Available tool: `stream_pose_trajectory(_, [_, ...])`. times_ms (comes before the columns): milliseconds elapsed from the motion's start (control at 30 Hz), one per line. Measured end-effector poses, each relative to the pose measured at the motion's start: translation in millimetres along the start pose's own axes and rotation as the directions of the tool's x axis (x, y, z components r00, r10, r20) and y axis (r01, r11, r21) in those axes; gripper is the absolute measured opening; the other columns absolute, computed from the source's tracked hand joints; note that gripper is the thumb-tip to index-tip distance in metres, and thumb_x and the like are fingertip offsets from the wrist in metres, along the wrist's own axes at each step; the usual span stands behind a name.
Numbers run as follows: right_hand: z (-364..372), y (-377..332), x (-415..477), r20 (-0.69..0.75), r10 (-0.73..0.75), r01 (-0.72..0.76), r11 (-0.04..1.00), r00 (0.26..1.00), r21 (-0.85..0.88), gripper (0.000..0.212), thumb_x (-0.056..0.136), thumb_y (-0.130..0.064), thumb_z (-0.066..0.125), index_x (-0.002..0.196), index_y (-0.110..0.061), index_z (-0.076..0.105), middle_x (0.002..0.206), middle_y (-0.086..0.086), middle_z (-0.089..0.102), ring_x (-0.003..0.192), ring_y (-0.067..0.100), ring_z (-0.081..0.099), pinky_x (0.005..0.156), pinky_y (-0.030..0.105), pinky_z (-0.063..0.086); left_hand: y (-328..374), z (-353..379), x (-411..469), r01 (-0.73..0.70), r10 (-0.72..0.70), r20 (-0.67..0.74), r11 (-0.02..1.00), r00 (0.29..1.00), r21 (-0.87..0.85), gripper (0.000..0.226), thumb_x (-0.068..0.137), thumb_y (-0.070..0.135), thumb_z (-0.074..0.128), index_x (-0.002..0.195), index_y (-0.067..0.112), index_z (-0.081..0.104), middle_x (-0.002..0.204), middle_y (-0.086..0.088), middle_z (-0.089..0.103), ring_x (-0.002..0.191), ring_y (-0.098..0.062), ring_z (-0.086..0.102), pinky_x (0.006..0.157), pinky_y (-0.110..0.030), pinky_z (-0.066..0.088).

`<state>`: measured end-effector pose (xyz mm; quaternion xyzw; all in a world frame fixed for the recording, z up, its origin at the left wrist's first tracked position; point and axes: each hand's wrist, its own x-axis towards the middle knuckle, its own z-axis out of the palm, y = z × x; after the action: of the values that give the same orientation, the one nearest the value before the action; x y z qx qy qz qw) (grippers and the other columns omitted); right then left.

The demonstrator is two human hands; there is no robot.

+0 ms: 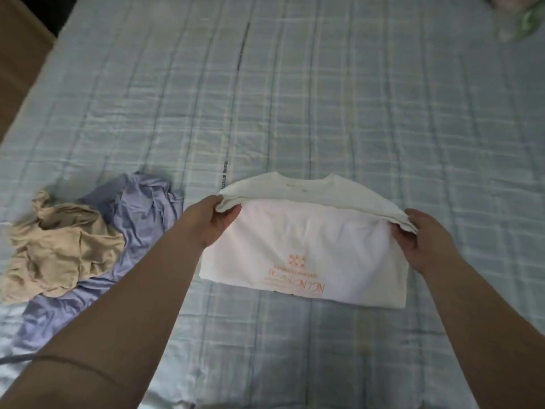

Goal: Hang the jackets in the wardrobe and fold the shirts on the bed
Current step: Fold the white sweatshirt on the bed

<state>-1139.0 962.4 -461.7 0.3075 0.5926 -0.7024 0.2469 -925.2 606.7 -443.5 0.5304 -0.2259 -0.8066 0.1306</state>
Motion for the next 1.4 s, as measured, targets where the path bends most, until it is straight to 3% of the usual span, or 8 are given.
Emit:
stream_pose_trajectory(167, [40.3,-7.8,53.3,-0.001,-0.004,0.004,0.999,1.000,0.042,0.014,0.099,-0.004,0.049,0.095,-0.008,0.062,0.100,0.017,0.064,0.073,0.021,0.072,0.057,0.028,0.059,7.1,33.0,56.8,-0.004,0.005,-0.058,1.000,0.998,0.019,0.012,0.098,-0.007,0.044,0.096,-0.007,0.056,0.099,-0.026,0.065,0.088,-0.034,0.067,0.069,-0.044,0.062])
stream_pose_trajectory(333, [68.1,2.3,97.2,-0.016,0.068,-0.066,0.994,0.998,0.090,0.004,0.097,-0.010,0.056,0.095,-0.008,0.058,0.066,0.010,0.069,0.066,0.020,0.069,0.055,0.029,0.058,-2.0,51.8,102.2,-0.007,0.002,-0.078,0.998,0.997,-0.067,0.017,0.096,-0.009,0.043,0.083,-0.004,0.054,0.080,-0.022,0.067,0.081,-0.034,0.066,0.090,-0.048,0.056])
stream_pose_trajectory(600, [70.4,52.3,108.2,-0.029,-0.254,0.250,0.962,0.967,-0.109,0.038,0.102,-0.020,0.041,0.141,-0.021,0.042,0.122,0.016,0.064,0.108,0.023,0.067,0.094,0.036,0.055,-47.6,37.6,139.3,-0.168,0.181,-0.064,0.971,0.981,0.169,0.013,0.098,0.005,0.046,0.091,0.011,0.055,0.091,-0.009,0.062,0.081,-0.021,0.064,0.078,-0.034,0.058])
stream_pose_trajectory(700, [62.7,73.5,78.9,0.074,-0.453,0.433,0.774,0.889,-0.462,0.036,0.101,-0.024,0.042,0.136,-0.023,0.050,0.135,0.004,0.060,0.120,0.015,0.059,0.107,0.037,0.045,-68.0,15.9,126.2,-0.420,0.421,0.143,0.695,0.896,0.583,0.023,0.094,0.005,0.051,0.109,0.021,0.059,0.107,0.005,0.065,0.102,-0.013,0.063,0.099,-0.038,0.052])
stream_pose_trajectory(833, [33.9,99.3,38.9,0.443,-0.526,0.573,0.107,0.726,-0.812,0.046,0.102,-0.023,0.036,0.148,-0.019,0.038,0.155,0.000,0.037,0.144,0.014,0.029,0.120,0.031,0.018,-81.7,-27.5,102.8,-0.613,0.361,0.674,-0.282,0.645,0.738,0.047,0.096,0.015,0.046,0.143,0.013,0.046,0.151,-0.006,0.043,0.145,-0.024,0.031,0.121,-0.039,0.022])
stream_pose_trajectory(900, [16.5,112.5,33.0,0.557,-0.494,0.566,-0.149,0.668,-0.811,0.052,0.100,-0.026,0.035,0.151,-0.015,0.034,0.160,0.007,0.029,0.150,0.022,0.018,0.123,0.037,0.011,-86.4,-45.1,93.4,-0.533,0.229,0.755,-0.585,0.614,0.611,0.055,0.099,0.027,0.039,0.152,0.015,0.035,0.161,-0.012,0.026,0.152,-0.032,0.012,0.122,-0.051,0.014])
stream_pose_trajectory(1200, [-25.0,144.5,58.6,0.511,-0.409,0.343,-0.417,0.756,-0.842,0.061,0.100,-0.041,0.023,0.156,-0.018,0.021,0.163,0.012,0.020,0.150,0.032,0.015,0.122,0.051,0.008,-109.4,-85.9,108.9,-0.355,0.160,0.671,-0.747,0.724,0.562,0.063,0.102,0.052,0.015,0.159,0.026,0.016,0.165,-0.011,0.012,0.153,-0.031,0.003,0.121,-0.057,0.010])
stream_pose_trajectory(1400, [-23.0,139.5,56.4,0.507,-0.397,0.394,-0.334,0.765,-0.856,0.062,0.097,-0.042,0.028,0.155,-0.021,0.027,0.162,0.009,0.023,0.150,0.030,0.017,0.122,0.048,0.009,-107.5,-79.6,100.8,-0.374,0.189,0.670,-0.706,0.718,0.601,0.060,0.101,0.046,0.023,0.157,0.024,0.024,0.163,-0.012,0.021,0.153,-0.032,0.009,0.122,-0.056,0.008])
